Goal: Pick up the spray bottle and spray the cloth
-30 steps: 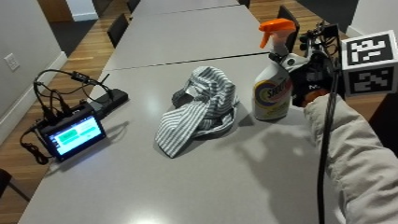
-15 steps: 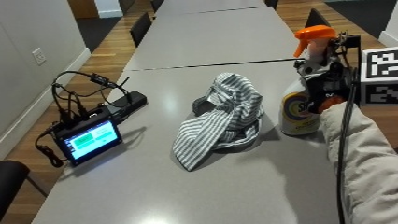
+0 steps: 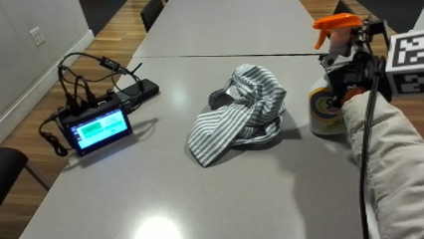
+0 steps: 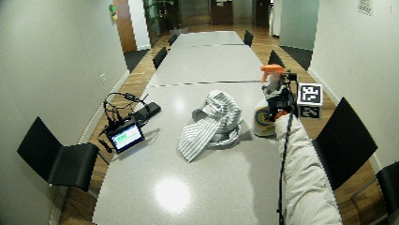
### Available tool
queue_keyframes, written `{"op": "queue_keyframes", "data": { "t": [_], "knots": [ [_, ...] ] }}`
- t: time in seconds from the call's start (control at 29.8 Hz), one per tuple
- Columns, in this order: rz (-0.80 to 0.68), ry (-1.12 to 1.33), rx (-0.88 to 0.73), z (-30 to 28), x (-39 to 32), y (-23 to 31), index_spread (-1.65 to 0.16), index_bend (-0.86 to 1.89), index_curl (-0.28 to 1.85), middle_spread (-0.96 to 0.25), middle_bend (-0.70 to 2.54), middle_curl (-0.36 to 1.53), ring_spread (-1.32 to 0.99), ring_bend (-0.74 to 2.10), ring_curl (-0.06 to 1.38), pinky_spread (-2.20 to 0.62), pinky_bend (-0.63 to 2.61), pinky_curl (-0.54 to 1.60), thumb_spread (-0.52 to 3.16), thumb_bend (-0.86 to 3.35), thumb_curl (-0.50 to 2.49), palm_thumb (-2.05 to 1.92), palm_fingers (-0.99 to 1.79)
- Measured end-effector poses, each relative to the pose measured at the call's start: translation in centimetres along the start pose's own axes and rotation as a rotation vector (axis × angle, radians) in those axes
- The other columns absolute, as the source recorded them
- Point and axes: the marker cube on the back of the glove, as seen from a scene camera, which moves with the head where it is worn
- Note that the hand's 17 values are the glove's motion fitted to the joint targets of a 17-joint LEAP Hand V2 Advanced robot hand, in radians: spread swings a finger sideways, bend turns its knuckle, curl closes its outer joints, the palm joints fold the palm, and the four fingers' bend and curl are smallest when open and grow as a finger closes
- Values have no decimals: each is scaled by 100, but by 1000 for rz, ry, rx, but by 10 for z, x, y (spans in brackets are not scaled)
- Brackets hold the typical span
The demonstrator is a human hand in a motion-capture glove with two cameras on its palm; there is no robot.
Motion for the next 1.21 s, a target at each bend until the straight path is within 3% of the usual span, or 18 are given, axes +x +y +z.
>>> {"op": "queue_keyframes", "data": {
  "t": [0.44,0.64,0.97,1.11,1.21],
  "knots": [
    [-398,933,-52,-1,-90,-31,-22,18,54,-10,42,51,-15,54,48,-22,49,47,38,5,60,119,118],
    [-548,1237,-93,12,-113,-31,-22,18,55,-11,43,52,-16,54,49,-22,49,48,36,1,63,119,119],
    [-689,1468,-95,22,-138,-28,-23,18,57,-13,43,53,-18,53,49,-25,49,48,31,-3,66,116,122],
    [-685,1401,-104,24,-139,-24,-24,18,57,-13,43,54,-18,52,49,-26,49,48,30,-3,67,116,123],
    [-633,1218,-98,21,-147,-21,-24,18,57,-13,42,54,-19,53,50,-26,49,48,30,-3,68,115,123]
  ]
}}
